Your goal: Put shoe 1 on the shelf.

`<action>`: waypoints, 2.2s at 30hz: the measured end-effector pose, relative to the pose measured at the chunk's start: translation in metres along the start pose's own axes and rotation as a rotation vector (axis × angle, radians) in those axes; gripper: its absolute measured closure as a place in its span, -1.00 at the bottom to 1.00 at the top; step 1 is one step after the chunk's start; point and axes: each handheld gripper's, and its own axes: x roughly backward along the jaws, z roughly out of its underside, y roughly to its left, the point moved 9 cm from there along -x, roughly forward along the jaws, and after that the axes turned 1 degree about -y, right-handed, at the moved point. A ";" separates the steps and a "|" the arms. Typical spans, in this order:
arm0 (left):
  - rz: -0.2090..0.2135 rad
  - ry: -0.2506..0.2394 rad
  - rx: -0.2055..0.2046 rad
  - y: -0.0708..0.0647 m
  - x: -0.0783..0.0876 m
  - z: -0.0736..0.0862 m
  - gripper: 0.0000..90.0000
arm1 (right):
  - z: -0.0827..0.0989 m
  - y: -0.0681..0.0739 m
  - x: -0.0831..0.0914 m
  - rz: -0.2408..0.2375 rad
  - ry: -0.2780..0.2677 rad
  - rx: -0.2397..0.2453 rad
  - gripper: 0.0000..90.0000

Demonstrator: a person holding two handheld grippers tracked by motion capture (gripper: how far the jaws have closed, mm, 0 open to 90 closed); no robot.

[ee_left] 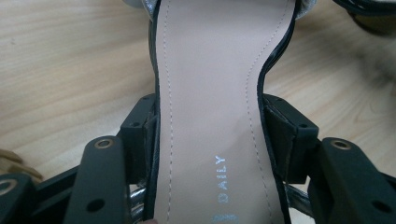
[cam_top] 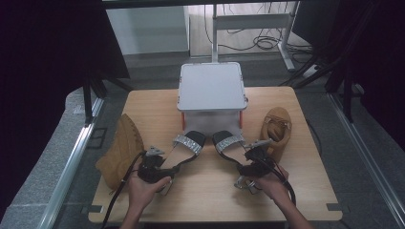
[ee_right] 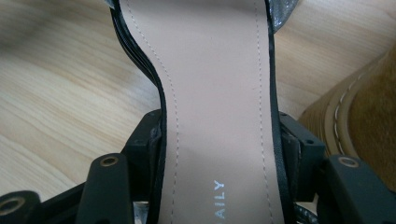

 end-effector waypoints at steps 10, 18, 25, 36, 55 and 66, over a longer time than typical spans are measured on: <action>-0.015 -0.031 0.032 0.004 -0.004 -0.018 -0.06 | -0.016 0.008 -0.009 0.005 -0.031 -0.047 -0.06; -0.020 -0.049 0.057 -0.001 -0.011 -0.037 -0.06 | -0.028 0.010 -0.013 -0.005 -0.047 -0.090 -0.06; 0.001 -0.071 0.084 0.001 -0.022 -0.043 -0.06 | -0.033 0.004 -0.019 0.015 -0.045 -0.121 -0.06; -0.022 -0.078 0.120 0.013 -0.032 -0.047 -0.06 | -0.042 -0.003 -0.026 0.031 -0.064 -0.163 -0.06; -0.045 -0.084 0.154 0.023 -0.049 -0.062 -0.06 | -0.048 -0.012 -0.044 0.065 -0.092 -0.224 -0.06; -0.062 -0.070 0.181 0.030 -0.065 -0.061 -0.06 | -0.057 -0.011 -0.051 0.066 -0.098 -0.236 -0.06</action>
